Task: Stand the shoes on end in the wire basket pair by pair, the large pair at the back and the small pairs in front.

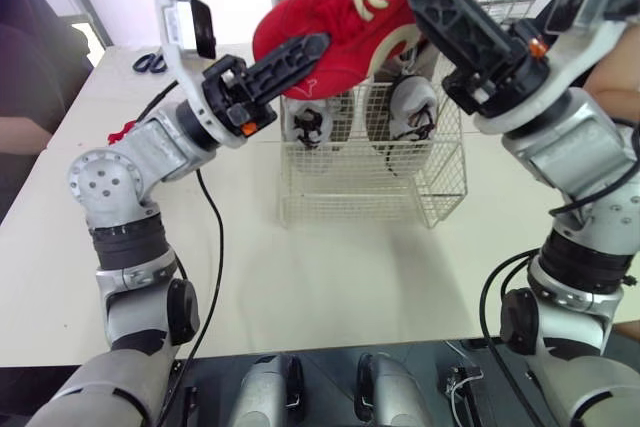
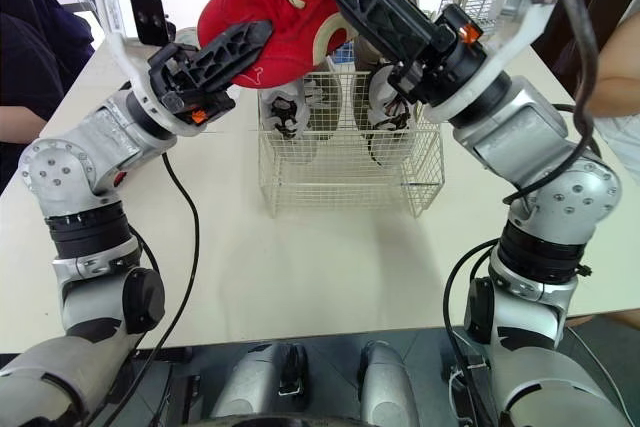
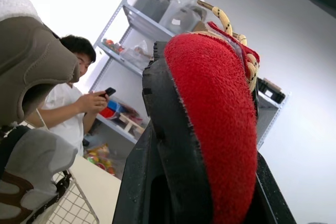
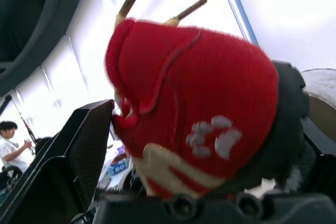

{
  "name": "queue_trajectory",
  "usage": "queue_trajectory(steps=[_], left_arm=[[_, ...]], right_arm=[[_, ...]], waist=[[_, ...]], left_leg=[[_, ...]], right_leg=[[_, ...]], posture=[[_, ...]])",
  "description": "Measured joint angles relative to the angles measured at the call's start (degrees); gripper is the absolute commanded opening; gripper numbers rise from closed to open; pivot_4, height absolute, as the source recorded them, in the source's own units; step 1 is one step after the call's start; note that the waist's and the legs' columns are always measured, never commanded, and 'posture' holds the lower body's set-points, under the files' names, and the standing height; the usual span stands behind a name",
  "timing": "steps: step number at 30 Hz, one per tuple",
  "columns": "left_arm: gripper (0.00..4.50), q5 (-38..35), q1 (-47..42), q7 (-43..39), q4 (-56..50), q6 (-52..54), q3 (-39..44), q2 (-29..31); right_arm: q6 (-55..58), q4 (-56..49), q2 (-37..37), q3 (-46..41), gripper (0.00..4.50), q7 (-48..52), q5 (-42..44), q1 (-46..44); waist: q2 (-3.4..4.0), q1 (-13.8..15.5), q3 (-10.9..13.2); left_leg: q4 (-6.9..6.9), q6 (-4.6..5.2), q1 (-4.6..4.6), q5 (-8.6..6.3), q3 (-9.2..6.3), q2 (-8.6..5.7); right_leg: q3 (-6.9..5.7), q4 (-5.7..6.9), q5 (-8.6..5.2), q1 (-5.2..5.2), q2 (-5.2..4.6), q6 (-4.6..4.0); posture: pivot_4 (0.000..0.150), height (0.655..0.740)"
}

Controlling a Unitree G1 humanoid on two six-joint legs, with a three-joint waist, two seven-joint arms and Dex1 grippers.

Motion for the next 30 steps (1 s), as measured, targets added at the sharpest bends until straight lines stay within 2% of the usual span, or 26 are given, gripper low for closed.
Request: queue_trajectory(steps=[8,9,10,15,17,19,21,22,25,27,28,30], left_arm=[[0.28,0.17,1.06,0.71,-0.98,-3.19,-1.09,0.02],[0.28,0.13,1.08,0.91,-1.11,-3.64,-1.13,0.01],[0.28,0.09,1.11,1.14,-1.39,-3.89,-1.13,0.01],[0.28,-0.05,1.48,1.93,-3.44,-4.7,-1.24,0.0],[0.28,-0.07,1.83,2.28,-3.82,-5.31,-1.47,-0.06],[0.28,-0.08,1.99,2.59,-3.96,-5.71,-1.53,-0.01],[1.34,-0.3,2.06,2.86,-4.23,-6.07,-1.72,0.37],[1.67,-0.65,2.14,3.02,-4.24,-5.93,-2.18,1.05],[3.16,-1.5,2.48,3.38,-4.2,-5.04,-2.54,2.97],[4.19,-1.96,3.22,2.46,-4.22,-3.79,-3.0,5.85],[4.45,-1.94,3.82,1.71,-4.23,-3.37,-3.16,7.29],[4.45,-1.13,5.12,-0.72,-4.24,-1.94,-3.4,11.29]], right_arm=[[-1.86,1.52,1.25,2.67,4.44,1.32,-1.02,-0.64],[-1.88,1.52,1.47,2.97,3.92,1.39,-1.03,-0.64],[-1.99,1.55,1.65,3.17,3.65,1.39,-1.06,-0.63],[-3.16,2.34,2.14,3.33,1.27,1.35,-1.45,-0.65],[-3.27,2.51,2.18,3.44,0.7,1.35,-1.78,-0.86],[-3.22,3.04,1.93,3.43,0.67,1.43,-2.02,-1.42],[-2.82,3.44,0.98,3.59,0.67,1.86,-2.29,-2.16],[-2.42,3.51,0.04,3.63,0.67,2.22,-2.37,-2.54],[-1.13,4.03,-2.51,3.65,0.67,3.17,-2.47,-3.44],[0.5,4.45,-5.68,3.62,0.67,4.6,-2.42,-3.88],[1.14,4.57,-7.15,3.51,0.67,5.28,-2.44,-4.05],[2.8,4.71,-11.12,3.41,0.67,7.9,-2.9,-4.15]], waist=[[0.0,-0.09,0.0],[0.0,-0.1,0.0],[0.0,-0.1,0.0],[0.0,-0.08,0.0],[0.0,-0.13,0.0],[0.0,-0.17,0.0],[0.01,-0.15,0.0],[0.01,-0.12,0.0],[0.01,-0.18,0.0],[0.02,-0.23,0.01],[0.02,-0.25,0.01],[0.02,-0.29,0.01]], left_leg=[[-0.01,0.0,0.0,0.0,0.0,0.0],[-0.01,0.0,0.0,0.0,-0.01,0.0],[-0.01,0.0,0.0,0.0,-0.01,0.01],[-0.01,0.0,-0.01,0.0,0.0,0.0],[-0.01,0.0,-0.01,0.0,-0.01,0.01],[-0.01,0.0,-0.01,0.0,0.0,0.01],[-0.02,0.0,-0.01,-0.01,-0.01,0.01],[-0.03,0.01,-0.01,-0.01,-0.01,0.01],[-0.03,0.01,-0.01,-0.01,-0.01,0.01],[-0.05,0.01,-0.01,-0.01,0.0,0.01],[-0.05,0.01,-0.01,-0.02,0.0,0.01],[-0.07,0.01,-0.02,-0.02,0.0,0.01]], right_leg=[[0.0,0.0,0.0,0.0,0.0,0.0],[0.0,0.0,0.0,0.0,0.0,0.0],[0.0,0.0,0.0,0.0,0.0,0.0],[0.0,-0.02,0.0,0.0,0.0,0.0],[0.0,-0.02,0.0,0.0,0.0,0.0],[0.0,-0.02,0.0,-0.01,0.0,0.0],[0.0,-0.03,0.0,-0.01,0.0,0.0],[0.0,-0.04,0.0,-0.01,0.0,0.0],[0.0,-0.05,0.0,-0.01,0.0,0.0],[0.0,-0.05,0.0,-0.02,0.0,0.0],[0.0,-0.05,0.0,-0.03,0.0,0.0],[-0.01,-0.07,-0.01,-0.06,0.0,0.0]], posture=[[0.15,0.74],[0.15,0.74],[0.15,0.74],[0.15,0.74],[0.15,0.74],[0.15,0.74],[0.15,0.74],[0.15,0.74],[0.15,0.74],[0.15,0.74],[0.15,0.74],[0.15,0.74]])
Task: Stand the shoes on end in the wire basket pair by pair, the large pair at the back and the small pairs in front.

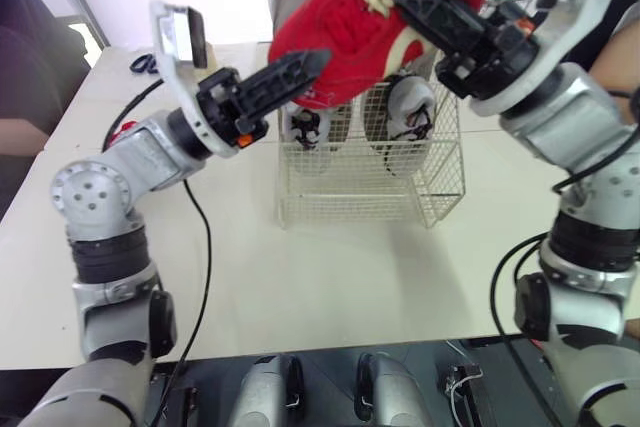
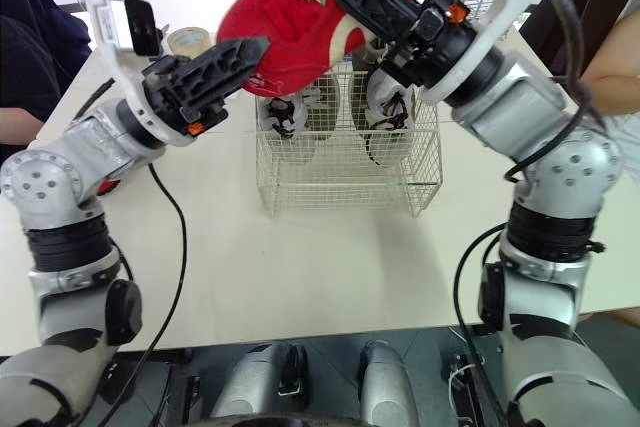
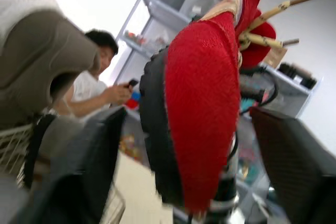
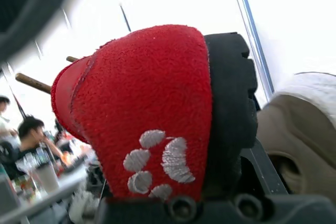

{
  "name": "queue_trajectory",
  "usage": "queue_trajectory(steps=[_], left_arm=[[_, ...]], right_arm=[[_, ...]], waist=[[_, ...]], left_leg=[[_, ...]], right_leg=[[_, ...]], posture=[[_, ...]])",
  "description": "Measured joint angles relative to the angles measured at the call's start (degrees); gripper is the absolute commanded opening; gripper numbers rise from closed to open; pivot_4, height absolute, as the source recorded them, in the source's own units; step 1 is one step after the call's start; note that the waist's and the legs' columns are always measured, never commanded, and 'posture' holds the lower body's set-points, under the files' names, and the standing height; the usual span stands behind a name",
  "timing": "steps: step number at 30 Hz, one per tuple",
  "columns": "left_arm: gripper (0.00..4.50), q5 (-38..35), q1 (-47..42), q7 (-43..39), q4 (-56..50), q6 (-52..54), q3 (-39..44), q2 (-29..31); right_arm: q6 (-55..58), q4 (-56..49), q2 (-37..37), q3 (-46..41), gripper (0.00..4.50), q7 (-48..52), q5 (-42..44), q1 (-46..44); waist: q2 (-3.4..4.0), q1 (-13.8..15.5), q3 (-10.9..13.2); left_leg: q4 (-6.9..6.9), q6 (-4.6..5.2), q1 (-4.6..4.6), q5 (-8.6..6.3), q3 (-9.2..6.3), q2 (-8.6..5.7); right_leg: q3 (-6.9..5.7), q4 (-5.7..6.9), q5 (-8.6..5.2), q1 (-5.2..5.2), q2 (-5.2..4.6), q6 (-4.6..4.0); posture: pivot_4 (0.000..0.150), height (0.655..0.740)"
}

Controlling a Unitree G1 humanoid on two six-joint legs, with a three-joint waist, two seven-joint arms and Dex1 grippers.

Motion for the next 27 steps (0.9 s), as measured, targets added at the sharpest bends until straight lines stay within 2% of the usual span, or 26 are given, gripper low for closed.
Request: queue_trajectory(steps=[3,7,12,21,27], left_arm=[[4.45,1.93,1.11,-4.7,-0.07,1.72,-0.3,5.85],[4.45,7.25,3.4,-13.84,-0.67,3.11,-2.33,14.78],[4.45,13.56,3.79,-22.38,-0.58,2.55,-4.33,19.21],[4.45,20.93,4.2,-28.84,-0.61,0.02,-7.82,18.31],[4.45,22.25,4.39,-28.96,-1.32,-0.61,-7.84,16.79]], right_arm=[[2.14,1.05,-6.26,0.16,0.67,5.37,-2.68,-0.24],[2.15,2.65,-19.63,3.46,0.67,20.23,-12.89,-0.42],[-5.17,4.82,-28.99,10.58,0.67,40.08,-27.83,-0.42],[-22.22,15.61,-28.83,20.91,0.67,59.85,-49.43,-4.14],[-29.71,23.15,-23.91,23.42,0.67,66.05,-56.67,-7.77]], waist=[[0.0,0.07,0.0],[0.02,0.25,0.02],[0.02,0.17,0.02],[0.03,-0.02,0.05],[0.05,-0.65,0.06]], left_leg=[[-0.01,0.0,-0.04,-0.01,0.01,0.0],[-0.01,0.04,-0.29,-0.05,0.05,-0.02],[-0.03,0.02,-0.31,-0.06,0.1,0.01],[-0.04,0.0,-0.42,-0.04,0.19,0.03],[-0.05,-0.04,-0.41,-0.01,0.19,0.04]], right_leg=[[0.0,-0.04,0.0,-0.04,0.0,-0.01],[0.01,-0.11,-0.01,-0.29,-0.03,-0.01],[0.01,-0.13,-0.02,-0.38,-0.06,-0.01],[0.04,-0.11,-0.01,-0.54,-0.09,0.0],[0.03,-0.08,-0.01,-0.52,-0.09,0.01]], posture=[[0.15,0.74],[0.15,0.74],[0.15,0.74],[0.15,0.74],[0.15,0.74]])
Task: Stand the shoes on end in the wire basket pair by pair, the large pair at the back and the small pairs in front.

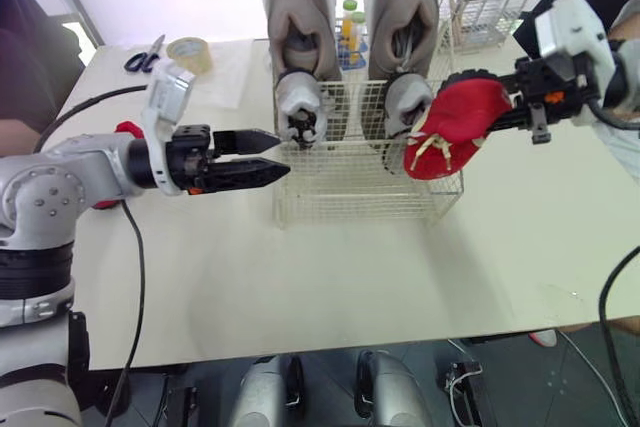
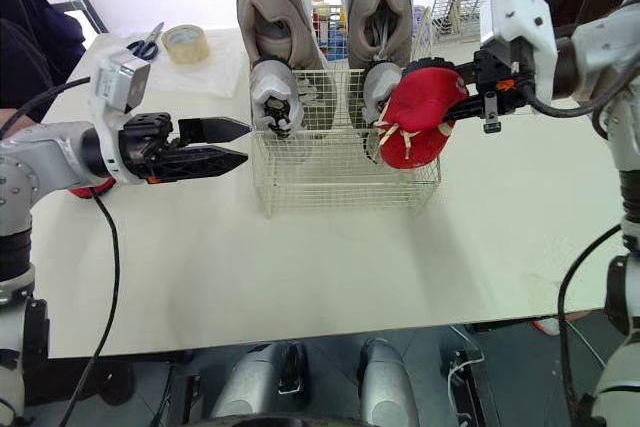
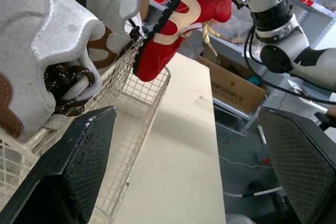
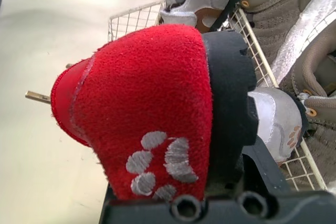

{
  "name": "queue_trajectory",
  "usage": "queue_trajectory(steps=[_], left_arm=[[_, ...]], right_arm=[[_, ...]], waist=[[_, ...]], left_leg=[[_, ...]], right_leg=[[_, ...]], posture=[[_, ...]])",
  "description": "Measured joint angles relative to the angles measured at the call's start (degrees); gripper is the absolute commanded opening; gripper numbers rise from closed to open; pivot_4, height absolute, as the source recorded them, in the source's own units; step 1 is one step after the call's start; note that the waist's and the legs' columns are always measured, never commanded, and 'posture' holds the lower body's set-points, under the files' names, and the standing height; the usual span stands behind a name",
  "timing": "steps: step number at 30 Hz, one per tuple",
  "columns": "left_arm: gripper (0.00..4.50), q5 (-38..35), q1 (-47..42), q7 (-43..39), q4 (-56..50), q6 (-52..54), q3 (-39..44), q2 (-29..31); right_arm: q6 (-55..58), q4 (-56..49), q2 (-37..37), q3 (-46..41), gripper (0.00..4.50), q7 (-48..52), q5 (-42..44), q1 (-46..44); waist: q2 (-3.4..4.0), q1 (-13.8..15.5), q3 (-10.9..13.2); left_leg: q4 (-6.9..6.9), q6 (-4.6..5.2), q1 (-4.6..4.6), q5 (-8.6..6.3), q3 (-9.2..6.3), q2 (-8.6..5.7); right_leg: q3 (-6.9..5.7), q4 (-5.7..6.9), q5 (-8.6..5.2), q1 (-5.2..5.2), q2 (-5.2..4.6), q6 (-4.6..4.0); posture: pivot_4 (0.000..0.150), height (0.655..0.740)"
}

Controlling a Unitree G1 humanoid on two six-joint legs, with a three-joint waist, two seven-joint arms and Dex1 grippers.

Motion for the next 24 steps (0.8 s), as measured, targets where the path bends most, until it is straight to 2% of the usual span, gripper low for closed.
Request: queue_trajectory(steps=[7,12,18,20,22,24], left_arm=[[4.45,0.04,0.94,1.49,-1.81,-0.02,0.16,-1.35],[4.45,-0.87,2.29,4.61,-3.23,0.03,1.85,-2.74],[4.45,-2.49,3.3,7.78,-5.67,0.15,1.95,-4.23],[4.5,-2.93,3.34,8.44,-6.08,0.17,1.98,-4.23],[4.5,-3.24,3.34,8.96,-6.09,0.17,1.99,-4.23],[4.5,-3.31,3.34,9.13,-6.09,0.16,1.99,-4.23]], right_arm=[[-4.72,4.57,5.76,1.3,0.67,3.88,-3.9,0.29],[-10.61,7.71,8.52,1.7,0.67,3.65,-8.2,4.11],[-14.51,8.14,9.17,1.59,0.67,2.81,-10.38,5.5],[-14.45,8.1,9.17,1.59,1.7,2.65,-10.76,5.56],[-13.57,8.01,9.12,1.58,2.47,2.53,-11.51,5.63],[-13.08,7.77,9.12,1.59,3.48,2.63,-11.88,6.21]], waist=[[0.01,-0.34,0.01],[0.01,-0.26,0.01],[0.0,-0.36,0.0],[-0.01,-0.27,-0.01],[-0.02,-0.26,-0.01],[-0.01,-0.27,-0.01]], left_leg=[[0.0,-0.04,0.03,0.03,-0.02,0.0],[0.03,-0.04,0.08,0.03,-0.06,-0.03],[0.04,-0.08,0.22,0.05,-0.13,-0.01],[0.08,-0.08,0.28,0.05,-0.17,-0.02],[0.1,-0.08,0.32,0.05,-0.18,-0.02],[0.1,-0.09,0.32,0.05,-0.18,-0.02]], right_leg=[[-0.01,0.08,0.01,0.02,0.02,0.01],[-0.01,0.07,0.0,0.12,0.01,0.01],[-0.03,0.08,0.0,0.27,0.04,0.01],[-0.04,0.07,0.0,0.38,0.03,0.0],[-0.04,0.06,0.0,0.43,0.03,0.0],[-0.04,0.06,0.0,0.43,0.02,0.0]], posture=[[0.15,0.74],[0.15,0.74],[0.15,0.74],[0.15,0.74],[0.15,0.74],[0.15,0.74]])
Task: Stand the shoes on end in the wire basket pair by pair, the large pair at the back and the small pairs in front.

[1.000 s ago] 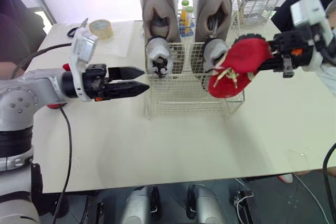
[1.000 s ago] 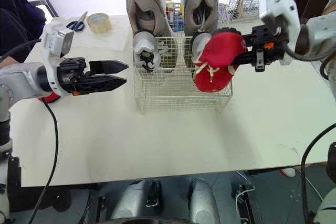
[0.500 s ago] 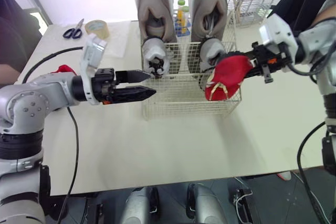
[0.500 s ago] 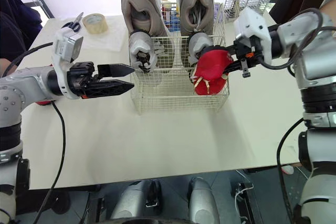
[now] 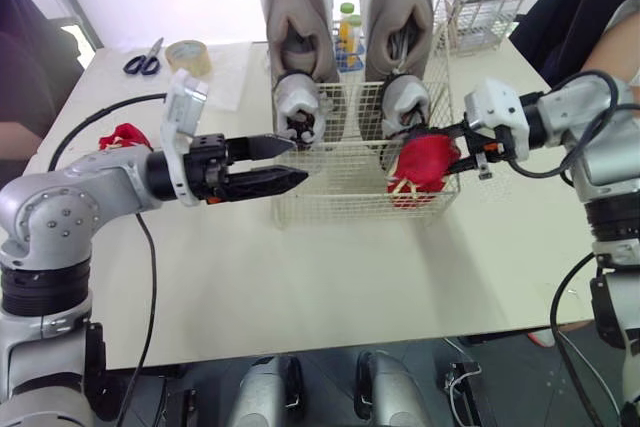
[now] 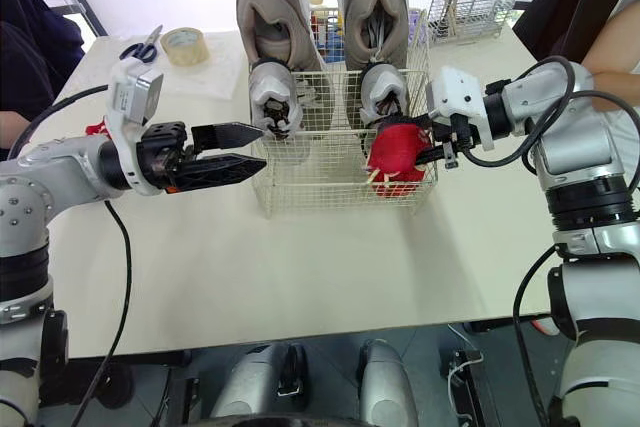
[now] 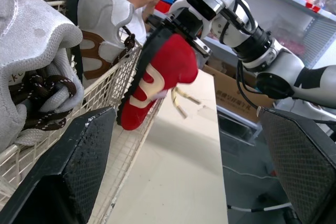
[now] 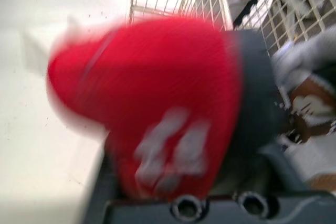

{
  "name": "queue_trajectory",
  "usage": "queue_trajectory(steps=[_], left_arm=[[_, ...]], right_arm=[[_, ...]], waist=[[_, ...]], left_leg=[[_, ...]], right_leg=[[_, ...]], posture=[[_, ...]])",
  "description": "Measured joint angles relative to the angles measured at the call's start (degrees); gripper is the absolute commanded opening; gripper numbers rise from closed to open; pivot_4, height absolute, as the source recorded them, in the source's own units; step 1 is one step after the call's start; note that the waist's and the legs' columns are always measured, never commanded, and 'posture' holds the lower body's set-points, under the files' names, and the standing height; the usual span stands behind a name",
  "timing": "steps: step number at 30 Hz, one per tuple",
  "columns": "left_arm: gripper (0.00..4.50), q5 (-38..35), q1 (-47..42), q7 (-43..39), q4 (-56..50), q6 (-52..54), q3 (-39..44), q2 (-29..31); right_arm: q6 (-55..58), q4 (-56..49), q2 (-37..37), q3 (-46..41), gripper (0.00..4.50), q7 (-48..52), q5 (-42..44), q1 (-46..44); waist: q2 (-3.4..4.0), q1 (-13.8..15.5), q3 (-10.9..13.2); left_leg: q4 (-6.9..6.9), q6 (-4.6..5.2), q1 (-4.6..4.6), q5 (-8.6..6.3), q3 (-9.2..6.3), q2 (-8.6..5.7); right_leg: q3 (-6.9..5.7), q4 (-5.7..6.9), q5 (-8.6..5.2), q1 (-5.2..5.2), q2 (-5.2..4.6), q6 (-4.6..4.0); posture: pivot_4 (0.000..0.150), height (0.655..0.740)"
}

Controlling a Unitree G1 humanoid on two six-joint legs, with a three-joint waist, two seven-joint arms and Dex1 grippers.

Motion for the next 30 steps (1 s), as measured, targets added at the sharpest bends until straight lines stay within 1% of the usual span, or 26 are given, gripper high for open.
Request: queue_trajectory(steps=[2,8,13,15,18,20,23,25,27,28,29,30], left_arm=[[4.5,0.0,0.0,0.2,0.01,-0.02,-0.01,-0.06],[4.5,0.01,0.0,0.75,0.05,-0.14,-0.02,-0.41],[4.5,0.03,0.22,2.18,0.12,-0.27,0.6,-0.41],[4.5,0.43,0.82,2.62,0.2,-0.55,1.69,0.05],[4.5,4.05,1.25,3.98,1.41,-2.45,2.43,2.52],[4.5,8.72,1.23,6.03,4.46,-4.88,3.34,4.44],[4.5,14.63,-0.26,8.38,10.85,-7.66,4.22,7.11],[4.5,18.82,-2.71,8.94,16.54,-9.29,4.17,9.64],[4.5,23.69,-5.72,9.21,22.72,-11.31,3.66,12.72],[4.5,26.11,-7.17,9.39,25.75,-12.14,3.34,13.97],[4.5,29.99,-10.06,9.86,31.19,-13.69,1.81,15.43],[4.5,31.21,-10.87,10.14,32.91,-14.16,1.58,15.68]], right_arm=[[0.38,-1.08,-0.04,0.0,4.46,0.3,-0.27,0.2],[3.6,-4.48,-3.07,-1.59,4.46,0.33,-0.43,-0.47],[7.54,-8.42,-6.78,-6.24,4.46,-0.44,1.23,-3.8],[11.24,-9.68,-7.69,-8.58,4.46,-1.31,3.26,-4.13],[22.04,-13.88,-7.61,-13.54,4.46,-3.62,11.05,-4.72],[32.5,-20.75,-6.33,-18.59,4.46,-7.25,21.02,-5.33],[43.26,-30.47,-1.82,-22.83,4.46,-13.97,34.23,-4.65],[47.36,-35.36,2.14,-23.33,4.46,-18.75,40.66,-1.99],[48.79,-38.07,5.22,-22.39,4.46,-22.3,43.31,1.42],[48.77,-38.43,6.23,-21.73,4.46,-23.55,43.48,2.64],[48.29,-38.94,7.16,-20.76,4.46,-25.11,43.31,4.14],[48.1,-39.06,7.54,-20.38,4.46,-25.48,43.27,4.35]], waist=[[0.0,-0.13,0.0],[0.05,-0.1,0.03],[0.05,0.04,0.03],[0.04,-0.04,0.03],[0.06,-0.05,0.03],[0.05,-0.05,0.03],[0.0,-0.08,0.0],[-0.12,-0.01,-0.07],[-0.12,0.2,-0.07],[-0.12,0.3,-0.07],[-0.12,0.55,-0.07],[-0.12,0.63,-0.07]], left_leg=[[0.0,0.0,0.0,0.0,0.0,0.0],[-0.02,0.0,-0.02,0.01,0.01,0.01],[-0.02,-0.02,-0.04,0.0,0.0,0.01],[-0.03,-0.02,-0.04,0.0,0.0,0.01],[-0.06,-0.02,-0.07,0.0,0.01,0.02],[-0.12,-0.05,-0.09,0.0,0.01,0.05],[-0.16,-0.08,-0.09,-0.01,0.0,0.08],[-0.17,-0.2,-0.14,-0.08,0.01,0.07],[-0.17,-0.19,-0.27,-0.09,0.06,0.0],[-0.17,-0.18,-0.28,-0.1,0.09,-0.01],[-0.17,-0.14,-0.29,-0.1,0.11,-0.04],[-0.17,-0.04,-0.29,-0.04,0.14,-0.04]], right_leg=[[0.0,0.02,0.0,-0.02,0.0,0.0],[0.0,0.03,0.0,-0.07,0.0,0.0],[0.0,0.01,0.0,-0.08,-0.01,0.0],[0.01,0.01,0.0,-0.1,-0.02,-0.01],[0.01,0.04,0.01,-0.2,-0.03,-0.01],[0.01,0.06,0.02,-0.27,-0.05,-0.04],[0.0,0.05,0.07,-0.31,-0.07,-0.11],[-0.01,0.05,0.09,-0.35,-0.07,-0.15],[-0.01,0.05,0.13,-0.49,-0.1,-0.18],[0.0,0.05,0.13,-0.5,-0.09,-0.18],[-0.01,0.05,0.13,-0.48,-0.09,-0.17],[-0.01,0.02,0.13,-0.48,-0.07,-0.17]], posture=[[0.15,0.74],[0.15,0.74],[0.15,0.74],[0.15,0.74],[0.15,0.74],[0.15,0.74],[0.15,0.74],[0.15,0.74],[0.15,0.74],[0.15,0.74],[0.15,0.74],[0.15,0.74]])
